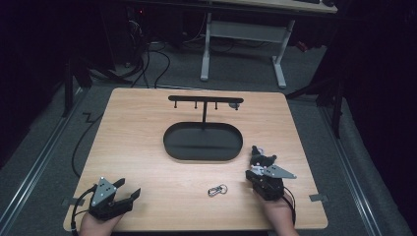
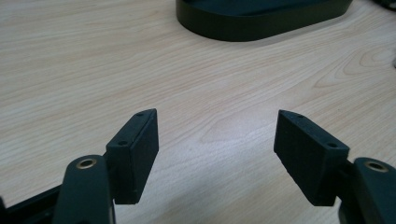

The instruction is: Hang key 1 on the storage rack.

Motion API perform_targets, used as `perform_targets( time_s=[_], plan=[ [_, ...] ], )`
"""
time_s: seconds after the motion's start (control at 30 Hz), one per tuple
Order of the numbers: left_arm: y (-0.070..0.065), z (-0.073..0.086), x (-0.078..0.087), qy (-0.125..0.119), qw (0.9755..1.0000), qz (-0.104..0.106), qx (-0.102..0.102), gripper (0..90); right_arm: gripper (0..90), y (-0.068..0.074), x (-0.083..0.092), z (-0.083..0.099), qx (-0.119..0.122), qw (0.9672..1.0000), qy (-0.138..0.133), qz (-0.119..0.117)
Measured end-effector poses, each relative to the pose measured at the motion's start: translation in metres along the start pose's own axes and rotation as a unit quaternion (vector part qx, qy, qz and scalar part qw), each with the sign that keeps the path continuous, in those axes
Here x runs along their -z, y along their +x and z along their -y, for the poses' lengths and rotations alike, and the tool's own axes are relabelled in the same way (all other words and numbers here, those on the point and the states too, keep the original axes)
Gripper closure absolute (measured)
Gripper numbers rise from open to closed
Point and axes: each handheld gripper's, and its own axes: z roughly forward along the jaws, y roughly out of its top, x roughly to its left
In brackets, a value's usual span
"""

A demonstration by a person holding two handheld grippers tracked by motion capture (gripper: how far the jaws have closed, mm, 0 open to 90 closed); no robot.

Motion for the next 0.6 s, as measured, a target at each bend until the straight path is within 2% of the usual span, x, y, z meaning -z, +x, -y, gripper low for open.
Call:
perform_targets(
  time_s=[0.23,0.6],
  plan=[
    [-0.006,-0.01,-0.015,0.001,0.9996,0.024,-0.016,31.3,87.9,-0.01,0.018,0.011,-0.016,0.9996,-0.005,0.022],
    [-0.011,-0.016,-0.027,0.003,0.9988,0.041,-0.026,31.2,87.3,-0.024,0.033,0.02,-0.036,0.9983,-0.006,0.045]
  ],
)
